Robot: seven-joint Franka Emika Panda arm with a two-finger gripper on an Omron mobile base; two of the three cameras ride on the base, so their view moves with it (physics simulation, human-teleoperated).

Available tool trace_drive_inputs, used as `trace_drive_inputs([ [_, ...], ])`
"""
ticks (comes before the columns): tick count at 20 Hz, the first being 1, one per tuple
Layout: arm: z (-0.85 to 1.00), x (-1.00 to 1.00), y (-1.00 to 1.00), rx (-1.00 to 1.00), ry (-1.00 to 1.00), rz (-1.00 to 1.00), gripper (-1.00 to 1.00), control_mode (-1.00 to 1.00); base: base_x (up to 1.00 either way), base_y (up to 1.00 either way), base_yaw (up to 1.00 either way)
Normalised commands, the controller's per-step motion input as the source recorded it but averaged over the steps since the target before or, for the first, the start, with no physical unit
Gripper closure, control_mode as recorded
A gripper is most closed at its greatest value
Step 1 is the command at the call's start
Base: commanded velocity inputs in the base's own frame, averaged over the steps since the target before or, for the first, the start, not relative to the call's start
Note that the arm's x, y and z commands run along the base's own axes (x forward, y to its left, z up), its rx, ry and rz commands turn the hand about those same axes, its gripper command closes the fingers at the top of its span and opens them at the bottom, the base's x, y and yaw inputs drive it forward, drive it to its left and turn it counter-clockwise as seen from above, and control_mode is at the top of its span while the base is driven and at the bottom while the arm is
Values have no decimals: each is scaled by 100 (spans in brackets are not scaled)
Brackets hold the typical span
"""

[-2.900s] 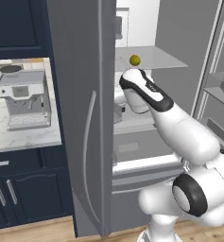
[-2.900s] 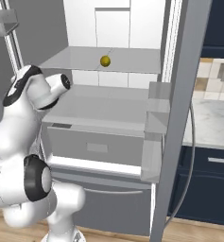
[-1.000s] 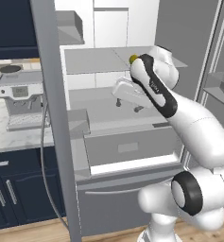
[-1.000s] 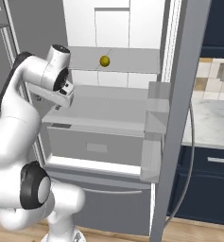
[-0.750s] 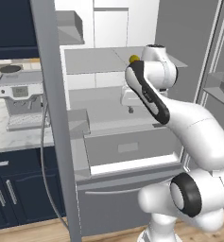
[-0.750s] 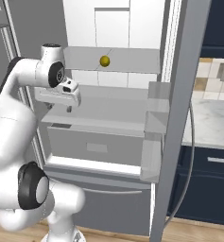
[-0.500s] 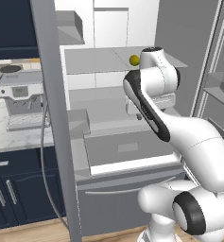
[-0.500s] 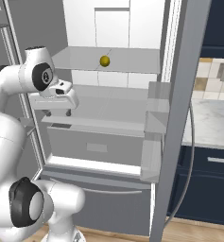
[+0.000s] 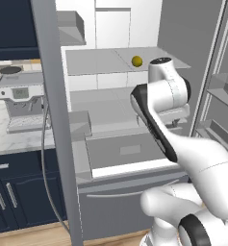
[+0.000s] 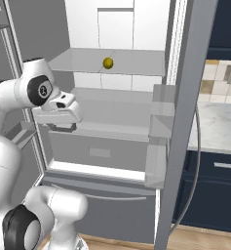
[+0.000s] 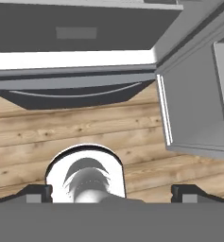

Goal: Retrieve a lemon from the fridge and place it on the cutting board with the fish.

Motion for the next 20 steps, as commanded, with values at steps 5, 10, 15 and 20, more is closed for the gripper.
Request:
trace_drive_inputs([
  [5,-17,-13,-5,6,2,-2,-100,-100,0,0,0],
  [10,0,-47,0,14,0,0,-100,-100,0,0,0],
  [15,0,-46,0,1,-4,0,-100,-100,0,0,0],
  [20,-2,-24,-1,-6,-1,-1,-100,-100,0,0,0],
])
